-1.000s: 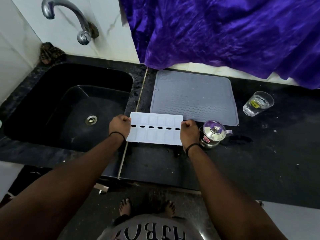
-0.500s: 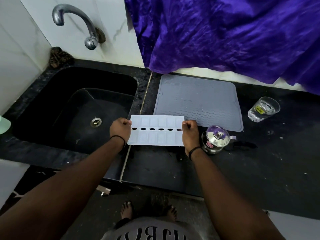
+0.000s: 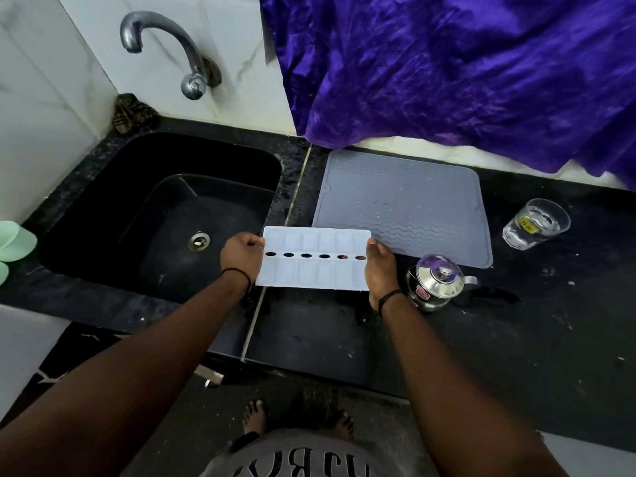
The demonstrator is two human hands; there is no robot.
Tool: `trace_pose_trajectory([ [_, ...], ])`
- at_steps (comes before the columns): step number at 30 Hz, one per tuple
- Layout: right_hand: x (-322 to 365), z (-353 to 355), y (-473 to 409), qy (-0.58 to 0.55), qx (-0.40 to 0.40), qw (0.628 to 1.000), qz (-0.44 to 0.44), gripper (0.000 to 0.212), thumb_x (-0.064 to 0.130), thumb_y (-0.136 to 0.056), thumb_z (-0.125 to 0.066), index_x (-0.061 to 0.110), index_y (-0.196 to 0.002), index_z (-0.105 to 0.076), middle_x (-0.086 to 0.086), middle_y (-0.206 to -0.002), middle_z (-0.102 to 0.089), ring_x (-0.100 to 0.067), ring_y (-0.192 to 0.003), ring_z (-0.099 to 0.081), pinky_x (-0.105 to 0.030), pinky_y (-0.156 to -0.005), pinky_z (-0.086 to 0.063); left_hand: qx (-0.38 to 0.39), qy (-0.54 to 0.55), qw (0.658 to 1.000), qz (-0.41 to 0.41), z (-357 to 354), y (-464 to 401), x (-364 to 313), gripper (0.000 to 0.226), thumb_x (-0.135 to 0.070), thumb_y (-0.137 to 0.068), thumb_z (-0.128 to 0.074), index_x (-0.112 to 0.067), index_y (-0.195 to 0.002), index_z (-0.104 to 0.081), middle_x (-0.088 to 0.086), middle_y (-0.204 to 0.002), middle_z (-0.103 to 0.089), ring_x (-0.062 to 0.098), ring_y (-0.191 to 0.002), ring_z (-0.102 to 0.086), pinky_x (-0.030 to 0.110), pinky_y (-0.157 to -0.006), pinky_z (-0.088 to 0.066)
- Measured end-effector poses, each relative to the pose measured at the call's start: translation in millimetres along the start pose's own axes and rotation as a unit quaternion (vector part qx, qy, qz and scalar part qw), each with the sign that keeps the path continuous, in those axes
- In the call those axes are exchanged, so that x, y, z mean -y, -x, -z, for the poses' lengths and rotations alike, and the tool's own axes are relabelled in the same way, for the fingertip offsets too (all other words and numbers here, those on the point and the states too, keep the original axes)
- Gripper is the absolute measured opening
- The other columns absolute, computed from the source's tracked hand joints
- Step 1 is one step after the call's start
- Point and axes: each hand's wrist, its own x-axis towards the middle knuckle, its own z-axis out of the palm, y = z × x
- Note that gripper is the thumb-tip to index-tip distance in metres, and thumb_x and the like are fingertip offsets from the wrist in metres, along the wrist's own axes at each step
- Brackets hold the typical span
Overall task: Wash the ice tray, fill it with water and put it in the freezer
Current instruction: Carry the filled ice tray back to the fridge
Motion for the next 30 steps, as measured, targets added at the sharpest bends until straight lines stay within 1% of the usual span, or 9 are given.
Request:
trace_pose_trajectory([
  [2, -0.8, -1.5, -1.5, 0.006, -0.004, 1.0, -0.002, 0.029, 0.021, -0.105, -0.041, 0.001, -0.109, -0.063, -0.019, -0.117, -0.066, -0.032, -0.11, -0.06, -0.03, -0.092, -0.046, -0.001, -0.002, 1.0, -0.002, 1.3, -0.8, 0.9, 0.013, -0.022, -0.086, -0.062, -0.018, -0.075, -0.065, 0.005, -0.082, -0.069, 0.026, -0.085, -0.065, 0.032, -0.077, -0.051],
  [5, -2.2, -3.0, -4.1, 0.0, -0.005, 1.0, -0.006, 0.032, 0.02, -0.105, -0.042, -0.003, -0.109, -0.063, -0.023, -0.114, -0.067, -0.021, -0.092, -0.059, -0.028, -0.082, -0.046, -0.004, -0.009, 1.0, -0.002, 1.9, -1.1, 2.4, 0.012, -0.023, -0.086, -0.062, -0.018, -0.076, -0.065, 0.008, -0.087, -0.071, 0.027, -0.086, -0.066, 0.035, -0.079, -0.053],
  [8, -4.1, -2.5, -7.1, -0.004, -0.01, 1.0, -0.007, 0.028, 0.019, -0.104, -0.043, 0.003, -0.102, -0.065, -0.012, -0.098, -0.068, -0.018, -0.09, -0.059, -0.026, -0.08, -0.045, -0.003, -0.009, 1.0, 0.0, 0.3, -0.7, 3.1, 0.014, -0.022, -0.086, -0.062, -0.018, -0.073, -0.065, 0.01, -0.085, -0.071, 0.028, -0.085, -0.066, 0.036, -0.079, -0.053],
  [11, -7.3, -2.6, -10.2, 0.004, -0.016, 1.0, -0.007, 0.026, 0.02, -0.103, -0.043, 0.008, -0.096, -0.065, -0.004, -0.091, -0.066, -0.019, -0.088, -0.061, -0.029, -0.082, -0.047, -0.003, -0.016, 1.0, 0.0, -1.1, -1.3, 3.2, 0.013, -0.022, -0.086, -0.063, -0.017, -0.074, -0.066, 0.011, -0.088, -0.071, 0.029, -0.087, -0.066, 0.035, -0.079, -0.053],
  [15, -8.8, -3.9, -12.5, 0.029, -0.02, 0.999, -0.011, 0.031, 0.022, -0.102, -0.044, 0.003, -0.094, -0.067, -0.005, -0.085, -0.066, -0.023, -0.08, -0.064, -0.039, -0.082, -0.052, -0.003, -0.013, 1.0, 0.006, -1.5, -1.9, 3.3, 0.013, -0.023, -0.086, -0.062, -0.015, -0.08, -0.071, 0.01, -0.088, -0.072, 0.028, -0.085, -0.067, 0.036, -0.08, -0.055],
  [20, -9.6, -6.7, -11.6, 0.051, -0.028, 0.998, -0.012, 0.035, 0.028, -0.1, -0.045, 0.003, -0.088, -0.066, -0.009, -0.085, -0.067, -0.034, -0.087, -0.066, -0.051, -0.087, -0.054, -0.001, 0.001, 1.0, 0.011, 0.3, -4.3, 3.6, 0.015, -0.024, -0.087, -0.062, -0.018, -0.074, -0.065, 0.009, -0.085, -0.07, 0.025, -0.08, -0.064, 0.035, -0.078, -0.054],
  [24, -6.1, -10.5, -11.2, 0.071, -0.033, 0.997, -0.007, 0.038, 0.029, -0.099, -0.046, 0.0, -0.085, -0.066, -0.013, -0.084, -0.069, -0.035, -0.086, -0.067, -0.053, -0.085, -0.055, -0.01, 0.009, 1.0, 0.017, 1.7, -5.9, 5.2, 0.03, -0.027, -0.087, -0.061, -0.016, -0.059, -0.057, 0.005, -0.07, -0.063, 0.02, -0.069, -0.057, 0.029, -0.068, -0.046],
  [27, -3.7, -12.7, -11.1, 0.083, -0.035, 0.996, -0.006, 0.042, 0.031, -0.099, -0.046, -0.003, -0.085, -0.066, -0.021, -0.09, -0.071, -0.04, -0.088, -0.067, -0.053, -0.083, -0.055, -0.009, 0.033, 0.999, 0.03, 4.4, -7.1, 6.8, 0.032, -0.029, -0.087, -0.061, -0.017, -0.058, -0.057, 0.002, -0.066, -0.061, 0.02, -0.066, -0.057, 0.03, -0.068, -0.048],
  [30, -1.5, -16.6, -9.8, 0.086, -0.039, 0.996, 0.003, 0.04, 0.03, -0.099, -0.047, 0.001, -0.082, -0.066, -0.015, -0.086, -0.071, -0.036, -0.086, -0.067, -0.047, -0.082, -0.056, -0.011, 0.056, 0.997, 0.044, 7.5, -7.7, 9.2, 0.032, -0.031, -0.086, -0.061, -0.016, -0.058, -0.059, 0.002, -0.065, -0.063, 0.022, -0.067, -0.06, 0.032, -0.069, -0.051],
])
